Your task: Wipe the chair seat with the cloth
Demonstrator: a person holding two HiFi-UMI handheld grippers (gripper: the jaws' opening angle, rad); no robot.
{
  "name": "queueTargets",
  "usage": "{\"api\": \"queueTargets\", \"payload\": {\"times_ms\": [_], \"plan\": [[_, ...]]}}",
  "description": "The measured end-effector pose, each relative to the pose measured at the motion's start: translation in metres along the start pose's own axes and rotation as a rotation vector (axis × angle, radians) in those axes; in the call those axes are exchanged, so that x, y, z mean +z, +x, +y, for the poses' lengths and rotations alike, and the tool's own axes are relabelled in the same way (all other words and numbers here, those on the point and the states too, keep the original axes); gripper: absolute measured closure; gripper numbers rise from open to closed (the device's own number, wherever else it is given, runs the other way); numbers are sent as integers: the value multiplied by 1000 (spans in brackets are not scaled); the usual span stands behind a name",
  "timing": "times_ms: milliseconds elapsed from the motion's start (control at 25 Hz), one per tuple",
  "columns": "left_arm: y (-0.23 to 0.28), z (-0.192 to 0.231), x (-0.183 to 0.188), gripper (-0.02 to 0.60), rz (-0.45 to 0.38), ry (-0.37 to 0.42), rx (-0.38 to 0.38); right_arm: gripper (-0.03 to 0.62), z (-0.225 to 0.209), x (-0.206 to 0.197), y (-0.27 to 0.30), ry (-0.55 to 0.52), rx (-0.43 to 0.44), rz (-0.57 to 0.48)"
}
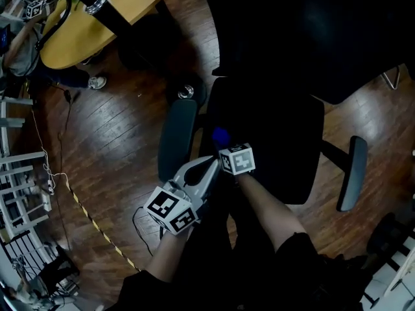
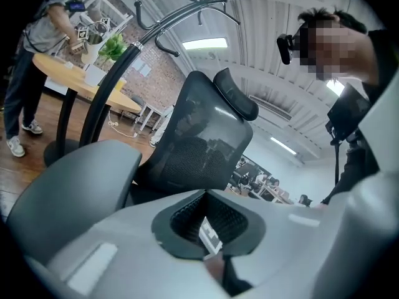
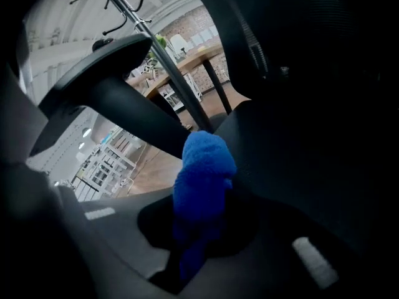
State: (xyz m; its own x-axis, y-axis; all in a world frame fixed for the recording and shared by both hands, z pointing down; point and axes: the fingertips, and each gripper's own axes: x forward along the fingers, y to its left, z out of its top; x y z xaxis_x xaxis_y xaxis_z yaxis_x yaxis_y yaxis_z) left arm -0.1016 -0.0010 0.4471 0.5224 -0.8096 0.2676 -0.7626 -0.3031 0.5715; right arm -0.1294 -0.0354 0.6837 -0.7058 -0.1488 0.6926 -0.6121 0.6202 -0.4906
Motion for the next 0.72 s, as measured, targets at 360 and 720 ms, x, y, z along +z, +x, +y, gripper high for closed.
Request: {"api": "queueTargets", "payload": {"times_ms": [360,720], "plan": [[2,1,-4,578,11,5,-17,554,-37,-21,-21,-7,-83,-42],[26,-11,-9,578,55,19,-77,554,-171,-75,-126,125,-349,-35]]}}
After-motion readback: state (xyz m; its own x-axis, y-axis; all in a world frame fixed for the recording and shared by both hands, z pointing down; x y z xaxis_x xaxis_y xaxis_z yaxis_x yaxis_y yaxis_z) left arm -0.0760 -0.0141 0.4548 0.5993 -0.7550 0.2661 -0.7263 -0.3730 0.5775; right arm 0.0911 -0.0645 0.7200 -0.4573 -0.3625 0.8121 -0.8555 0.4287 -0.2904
